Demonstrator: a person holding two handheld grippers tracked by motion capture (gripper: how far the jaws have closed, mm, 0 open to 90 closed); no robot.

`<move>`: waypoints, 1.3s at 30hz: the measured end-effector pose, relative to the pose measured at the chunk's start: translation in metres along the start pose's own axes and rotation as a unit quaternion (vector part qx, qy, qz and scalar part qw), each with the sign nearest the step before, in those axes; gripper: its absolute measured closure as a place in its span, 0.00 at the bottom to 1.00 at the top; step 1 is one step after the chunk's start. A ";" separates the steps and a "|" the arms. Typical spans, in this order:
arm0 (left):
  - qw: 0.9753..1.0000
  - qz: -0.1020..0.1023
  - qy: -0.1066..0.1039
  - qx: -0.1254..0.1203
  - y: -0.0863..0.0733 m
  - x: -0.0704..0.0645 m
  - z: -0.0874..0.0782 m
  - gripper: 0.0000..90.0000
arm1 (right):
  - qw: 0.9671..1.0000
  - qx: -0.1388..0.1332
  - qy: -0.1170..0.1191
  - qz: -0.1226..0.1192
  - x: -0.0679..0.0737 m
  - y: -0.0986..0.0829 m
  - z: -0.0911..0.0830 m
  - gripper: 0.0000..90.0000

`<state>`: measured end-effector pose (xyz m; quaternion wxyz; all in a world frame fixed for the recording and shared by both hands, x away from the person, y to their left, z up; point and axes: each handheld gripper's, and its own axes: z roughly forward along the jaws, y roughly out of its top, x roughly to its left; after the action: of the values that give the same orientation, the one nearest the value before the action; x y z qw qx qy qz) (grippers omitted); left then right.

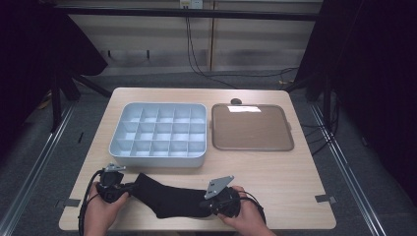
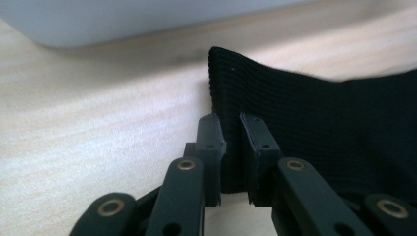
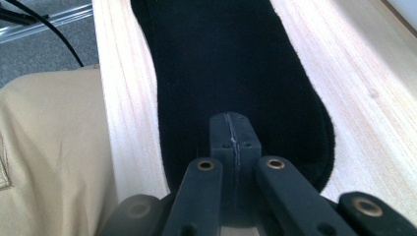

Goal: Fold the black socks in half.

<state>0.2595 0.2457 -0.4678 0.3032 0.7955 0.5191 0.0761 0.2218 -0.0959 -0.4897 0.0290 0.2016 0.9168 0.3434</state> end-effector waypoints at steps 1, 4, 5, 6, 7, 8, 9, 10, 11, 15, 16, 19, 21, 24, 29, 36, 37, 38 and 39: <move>1.000 0.000 -0.004 -0.002 0.002 0.000 -0.003 0.89 | 1.000 -0.004 0.003 -0.004 -0.001 -0.001 0.001 1.00; 1.000 -0.002 -0.003 -0.003 0.003 0.000 -0.003 0.90 | 1.000 -0.004 0.003 0.004 0.000 -0.001 0.001 1.00; 1.000 -0.002 -0.006 -0.004 0.004 0.000 -0.004 0.90 | 1.000 -0.005 0.003 0.001 -0.001 -0.001 0.001 1.00; 1.000 -0.002 -0.006 -0.004 0.004 0.000 -0.004 0.90 | 1.000 -0.006 0.002 -0.001 -0.001 0.000 0.001 1.00; 1.000 -0.002 -0.008 -0.005 0.005 -0.001 -0.006 0.90 | 1.000 -0.004 0.002 -0.003 -0.001 0.000 0.001 1.00; 1.000 -0.001 -0.009 -0.009 0.006 -0.002 -0.009 0.90 | 1.000 -0.005 0.001 -0.001 -0.001 0.000 0.001 1.00; 1.000 0.002 -0.008 -0.010 0.006 -0.003 -0.010 0.90 | 1.000 -0.007 0.001 -0.001 -0.001 0.000 0.001 1.00; 1.000 0.002 -0.008 -0.010 0.006 -0.003 -0.010 0.90 | 1.000 -0.007 0.001 0.000 -0.001 0.000 0.001 1.00; 1.000 0.005 -0.010 -0.008 0.008 -0.004 -0.012 0.90 | 1.000 -0.007 0.001 0.001 -0.001 -0.001 0.001 1.00; 1.000 0.009 -0.010 -0.009 0.011 -0.007 -0.015 0.91 | 1.000 -0.007 0.000 0.004 -0.001 0.000 0.002 1.00; 1.000 0.015 -0.010 -0.012 0.013 -0.009 -0.017 0.91 | 1.000 -0.006 -0.001 0.005 -0.001 0.001 0.002 1.00; 1.000 0.016 -0.010 -0.016 0.015 -0.011 -0.019 0.91 | 1.000 -0.007 -0.001 0.005 -0.002 0.001 0.002 1.00; 1.000 0.018 -0.013 -0.016 0.016 -0.012 -0.020 0.91 | 1.000 -0.010 0.000 0.013 -0.002 0.001 0.003 1.00; 0.999 0.023 -0.014 -0.017 0.018 -0.015 -0.022 0.91 | 1.000 -0.007 0.001 0.017 -0.003 0.001 0.003 1.00; 0.999 0.033 -0.017 -0.022 0.022 -0.021 -0.025 0.91 | 1.000 -0.006 0.002 0.019 -0.004 0.002 0.003 1.00; 0.998 0.053 -0.022 -0.023 0.028 -0.031 -0.029 0.91 | 0.999 -0.009 0.002 0.038 -0.005 0.003 0.005 1.00; 0.998 0.056 -0.022 -0.021 0.029 -0.031 -0.029 0.91 | 0.999 -0.009 0.003 0.042 -0.006 0.004 0.005 1.00; 0.998 0.058 -0.023 -0.021 0.030 -0.033 -0.029 0.91 | 0.999 -0.010 0.003 0.046 -0.006 0.004 0.005 1.00; 0.998 0.059 -0.025 -0.021 0.030 -0.033 -0.029 0.91 | 0.999 -0.008 0.000 0.047 -0.006 0.004 0.005 1.00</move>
<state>0.2556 0.2198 -0.4211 0.3275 0.8198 0.4621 0.0851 0.2295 -0.0920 -0.4914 0.0143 0.2447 0.9036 0.3513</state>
